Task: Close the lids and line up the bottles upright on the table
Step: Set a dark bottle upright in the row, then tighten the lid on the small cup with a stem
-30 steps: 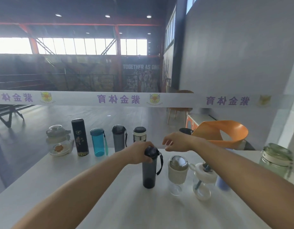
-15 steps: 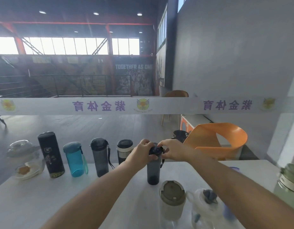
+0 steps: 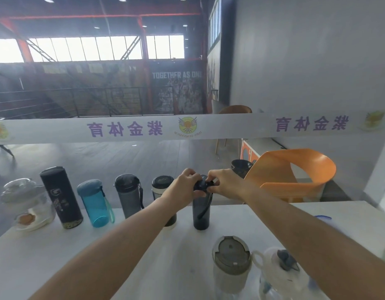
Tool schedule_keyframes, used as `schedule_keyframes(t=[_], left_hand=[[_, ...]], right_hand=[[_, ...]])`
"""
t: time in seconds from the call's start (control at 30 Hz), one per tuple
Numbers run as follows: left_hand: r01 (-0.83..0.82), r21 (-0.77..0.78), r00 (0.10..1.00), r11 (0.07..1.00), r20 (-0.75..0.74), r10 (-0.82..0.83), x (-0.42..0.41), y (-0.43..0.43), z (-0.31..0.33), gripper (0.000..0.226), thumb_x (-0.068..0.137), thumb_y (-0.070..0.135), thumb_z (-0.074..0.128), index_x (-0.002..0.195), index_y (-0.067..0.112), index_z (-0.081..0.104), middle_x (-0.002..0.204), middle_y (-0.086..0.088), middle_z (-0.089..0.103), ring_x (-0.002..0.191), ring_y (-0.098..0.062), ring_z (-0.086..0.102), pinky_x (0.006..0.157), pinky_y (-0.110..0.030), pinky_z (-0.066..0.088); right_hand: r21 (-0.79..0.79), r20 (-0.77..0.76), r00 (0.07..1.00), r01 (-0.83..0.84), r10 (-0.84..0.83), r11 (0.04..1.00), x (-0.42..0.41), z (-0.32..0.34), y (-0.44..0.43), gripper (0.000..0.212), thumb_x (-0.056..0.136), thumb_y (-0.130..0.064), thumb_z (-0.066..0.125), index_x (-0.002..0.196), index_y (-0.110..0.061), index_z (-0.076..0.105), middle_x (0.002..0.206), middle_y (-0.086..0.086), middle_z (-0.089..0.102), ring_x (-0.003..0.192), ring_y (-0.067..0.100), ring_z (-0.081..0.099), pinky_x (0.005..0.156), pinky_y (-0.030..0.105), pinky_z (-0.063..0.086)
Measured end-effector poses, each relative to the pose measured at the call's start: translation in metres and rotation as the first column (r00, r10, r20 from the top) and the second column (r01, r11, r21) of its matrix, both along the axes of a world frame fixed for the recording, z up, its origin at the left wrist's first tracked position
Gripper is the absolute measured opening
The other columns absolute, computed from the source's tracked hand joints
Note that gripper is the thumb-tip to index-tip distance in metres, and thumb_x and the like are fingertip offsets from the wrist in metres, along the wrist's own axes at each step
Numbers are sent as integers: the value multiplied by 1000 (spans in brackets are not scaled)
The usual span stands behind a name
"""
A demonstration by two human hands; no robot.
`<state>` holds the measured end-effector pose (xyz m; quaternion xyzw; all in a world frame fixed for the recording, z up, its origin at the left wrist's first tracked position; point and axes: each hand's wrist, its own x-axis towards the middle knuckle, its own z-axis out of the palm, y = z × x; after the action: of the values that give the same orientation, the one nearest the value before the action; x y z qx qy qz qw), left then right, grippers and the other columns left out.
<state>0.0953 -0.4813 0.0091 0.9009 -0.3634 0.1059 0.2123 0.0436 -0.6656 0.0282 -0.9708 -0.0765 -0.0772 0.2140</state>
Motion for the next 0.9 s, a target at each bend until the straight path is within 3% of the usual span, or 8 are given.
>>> schedule_keyframes(t=[0.2, 0.37, 0.43, 0.5, 0.57, 0.67, 0.77, 0.9], left_hand=[[-10, 36, 1000, 999, 6, 10, 0, 2, 3, 43, 86, 37, 74, 122, 18, 60, 127, -3, 49, 98, -21, 59, 89, -28, 51], [-44, 29, 994, 999, 98, 41, -23, 6, 11, 60, 91, 45, 64, 144, 26, 42, 150, -1, 39, 133, -26, 44, 107, -40, 43], [35, -7, 990, 999, 136, -33, -44, 9, 16, 47, 95, 44, 58, 137, 24, 49, 141, 1, 48, 126, -23, 50, 104, -37, 47], [163, -31, 987, 986, 9, -162, -74, 9, 22, 34, 96, 41, 58, 125, 23, 59, 125, 5, 56, 108, -17, 60, 93, -32, 52], [250, 10, 960, 968, -135, -246, -105, 10, 26, 36, 94, 47, 59, 124, 27, 62, 119, 9, 58, 99, -10, 61, 89, -28, 51], [322, 118, 911, 939, -309, -273, -141, 12, 26, 51, 88, 55, 64, 133, 34, 53, 129, 10, 54, 106, -9, 58, 92, -30, 51], [325, 267, 920, 907, -311, -238, -168, 12, 21, 68, 79, 54, 74, 138, 34, 45, 128, 7, 50, 109, -16, 51, 93, -30, 47], [282, 265, 945, 922, -246, -218, -181, 9, 11, 69, 76, 46, 80, 134, 32, 47, 121, 5, 51, 104, -17, 50, 87, -27, 45]], right_hand=[[-41, -29, 1000, 1, -2, 999, 0, 4, 3, 22, 90, -23, 73, 109, -20, 64, 112, 3, 69, 94, 21, 65, 90, 39, 58], [-78, 4, 1000, 18, -18, 997, -24, 24, -3, 37, 93, -31, 68, 127, -20, 62, 125, 0, 65, 99, 17, 64, 92, 37, 56], [-86, 7, 1000, 28, -28, 996, -45, 35, -7, 32, 95, -32, 65, 123, -18, 64, 120, -1, 68, 96, 14, 65, 86, 28, 55], [-124, -54, 998, 10, -17, 992, -74, 42, -9, 27, 96, -34, 62, 116, -17, 68, 106, -4, 70, 92, 12, 66, 80, 23, 53], [-124, -125, 992, -11, -4, 992, -107, 44, -9, 25, 96, -35, 63, 112, -18, 70, 93, -11, 67, 86, 9, 65, 78, 20, 53], [-137, -143, 990, -2, -18, 991, -149, 43, -10, 23, 94, -39, 65, 107, -22, 72, 85, -19, 63, 86, 7, 66, 73, 15, 48], [-166, -188, 982, -6, -26, 986, -179, 42, -11, 31, 92, -45, 65, 115, -24, 70, 101, -15, 68, 98, 9, 67, 86, 23, 53], [-237, -226, 973, -18, -37, 971, -203, 39, -11, 37, 93, -48, 62, 121, -25, 68, 116, -10, 69, 103, 9, 65, 95, 31, 54]])
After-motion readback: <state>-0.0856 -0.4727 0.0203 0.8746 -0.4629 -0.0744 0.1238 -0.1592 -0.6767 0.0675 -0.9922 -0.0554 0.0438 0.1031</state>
